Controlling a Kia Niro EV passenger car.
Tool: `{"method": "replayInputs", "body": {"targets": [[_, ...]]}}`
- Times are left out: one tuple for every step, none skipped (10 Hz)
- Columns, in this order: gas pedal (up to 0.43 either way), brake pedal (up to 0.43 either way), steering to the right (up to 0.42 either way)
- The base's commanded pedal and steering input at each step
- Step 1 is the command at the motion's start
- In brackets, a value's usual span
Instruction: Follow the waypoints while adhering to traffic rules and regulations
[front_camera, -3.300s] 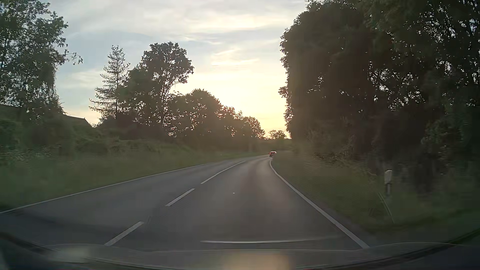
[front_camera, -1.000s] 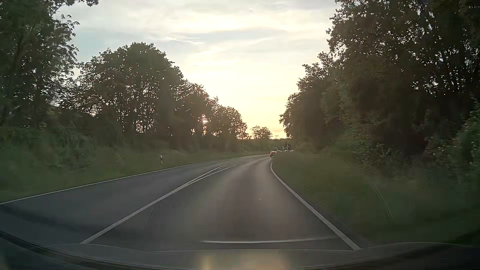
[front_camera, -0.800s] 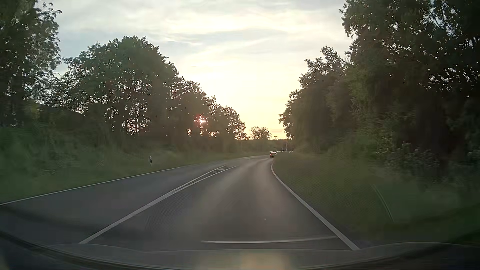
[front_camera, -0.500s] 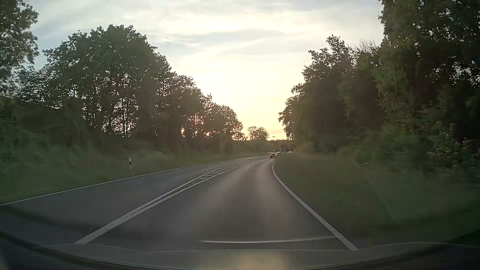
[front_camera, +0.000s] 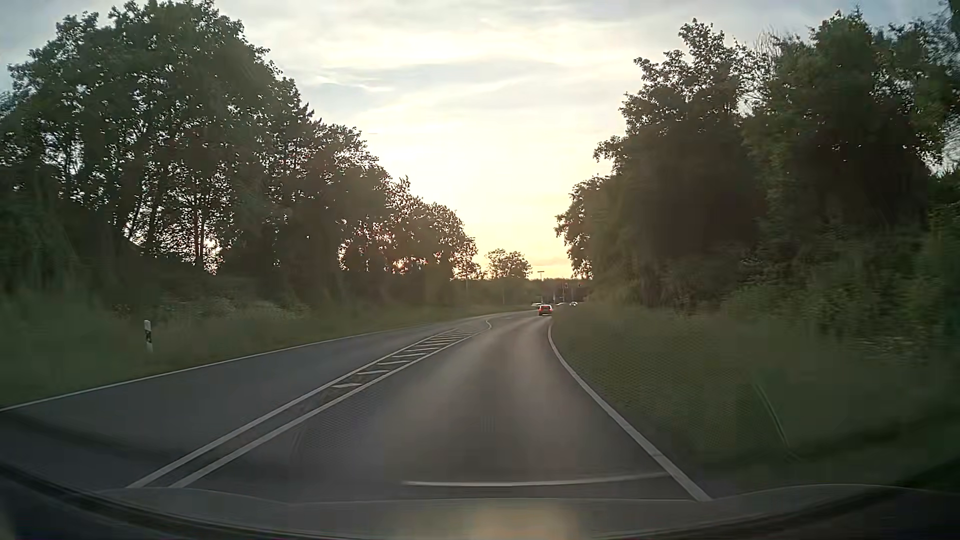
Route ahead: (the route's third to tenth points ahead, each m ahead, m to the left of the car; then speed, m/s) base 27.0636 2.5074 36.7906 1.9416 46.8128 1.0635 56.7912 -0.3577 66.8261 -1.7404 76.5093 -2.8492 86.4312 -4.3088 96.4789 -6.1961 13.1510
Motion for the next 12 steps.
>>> {"method": "replayInputs", "body": {"targets": [[0.0, 0.0, 0.011], [0.0, 0.0, 0.01], [0.0, 0.0, 0.011], [0.0, 0.0, 0.012], [0.0, 0.0, 0.013], [0.0, 0.0, 0.013], [0.0, 0.0, 0.014], [0.0, 0.0, 0.014], [0.0, 0.0, 0.014], [0.0, 0.0, 0.014], [0.0, 0.0, 0.014], [0.0, 0.012, 0.014]]}}
